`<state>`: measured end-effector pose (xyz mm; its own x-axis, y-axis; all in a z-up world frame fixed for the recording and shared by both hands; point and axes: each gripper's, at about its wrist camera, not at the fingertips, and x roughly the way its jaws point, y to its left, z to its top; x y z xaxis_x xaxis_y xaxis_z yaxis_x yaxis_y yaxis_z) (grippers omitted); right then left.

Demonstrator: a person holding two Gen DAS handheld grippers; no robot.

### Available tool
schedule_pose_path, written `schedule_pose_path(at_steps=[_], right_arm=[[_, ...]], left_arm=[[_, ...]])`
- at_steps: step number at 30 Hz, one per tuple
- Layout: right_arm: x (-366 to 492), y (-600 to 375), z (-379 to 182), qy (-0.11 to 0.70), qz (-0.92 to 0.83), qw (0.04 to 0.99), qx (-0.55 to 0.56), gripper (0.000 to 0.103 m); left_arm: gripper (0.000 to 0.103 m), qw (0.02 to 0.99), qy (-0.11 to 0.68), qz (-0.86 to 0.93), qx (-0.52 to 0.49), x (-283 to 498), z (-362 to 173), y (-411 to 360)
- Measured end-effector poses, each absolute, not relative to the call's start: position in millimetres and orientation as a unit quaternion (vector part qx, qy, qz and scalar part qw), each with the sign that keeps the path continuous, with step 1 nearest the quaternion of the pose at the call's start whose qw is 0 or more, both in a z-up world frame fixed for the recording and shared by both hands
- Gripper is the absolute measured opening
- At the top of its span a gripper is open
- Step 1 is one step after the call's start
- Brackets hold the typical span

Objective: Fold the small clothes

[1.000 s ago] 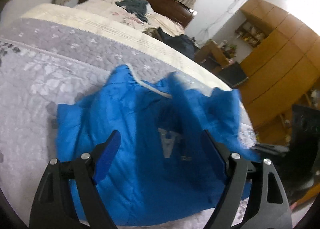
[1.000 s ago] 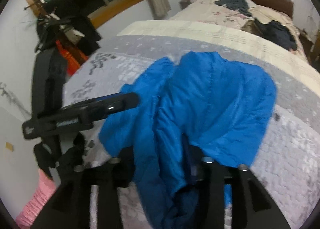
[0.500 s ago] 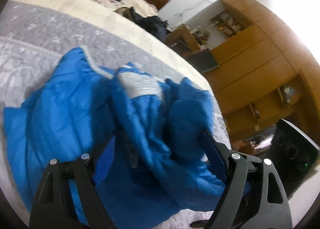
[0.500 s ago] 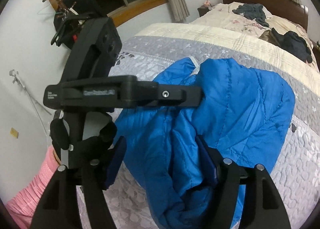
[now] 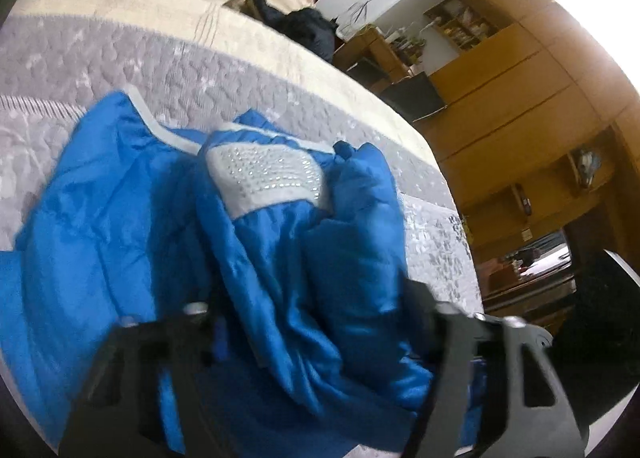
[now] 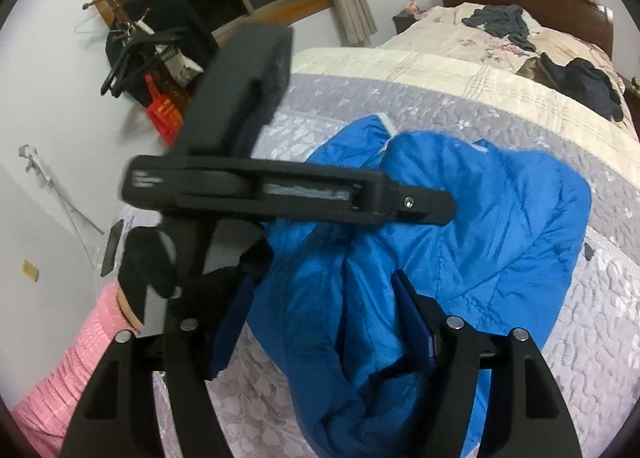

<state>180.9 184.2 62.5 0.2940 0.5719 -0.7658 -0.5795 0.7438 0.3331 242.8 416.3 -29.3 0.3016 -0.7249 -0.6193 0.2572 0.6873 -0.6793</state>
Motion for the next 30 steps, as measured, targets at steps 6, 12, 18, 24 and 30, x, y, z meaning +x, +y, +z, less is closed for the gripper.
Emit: schedule_pose_path(at_steps=[6,12,18,24,30], right_arm=[[173,153,87,0.454,0.365,0.812,0.04,0.07],[172,84,101,0.433,0.31,0.84,0.099,0.07],[189,40,80,0.439,0.269,0.843,0.155,0.071],[197,38,58,0.45,0.279,0.829,0.179,0.071],[196,58,55,0.45,0.299,0.824,0.17,0.071]], left_arm=[[0.026,0.78,0.489,-0.31,-0.238,245,-36,411],[0.019,0.787,0.464,-0.323,-0.246,233,-29,415],[0.016,0.806,0.423,-0.352,-0.219,217,3,396],[0.015,0.814,0.386,-0.382,-0.208,195,39,397],[0.015,0.82,0.359,-0.379,-0.233,184,51,448]])
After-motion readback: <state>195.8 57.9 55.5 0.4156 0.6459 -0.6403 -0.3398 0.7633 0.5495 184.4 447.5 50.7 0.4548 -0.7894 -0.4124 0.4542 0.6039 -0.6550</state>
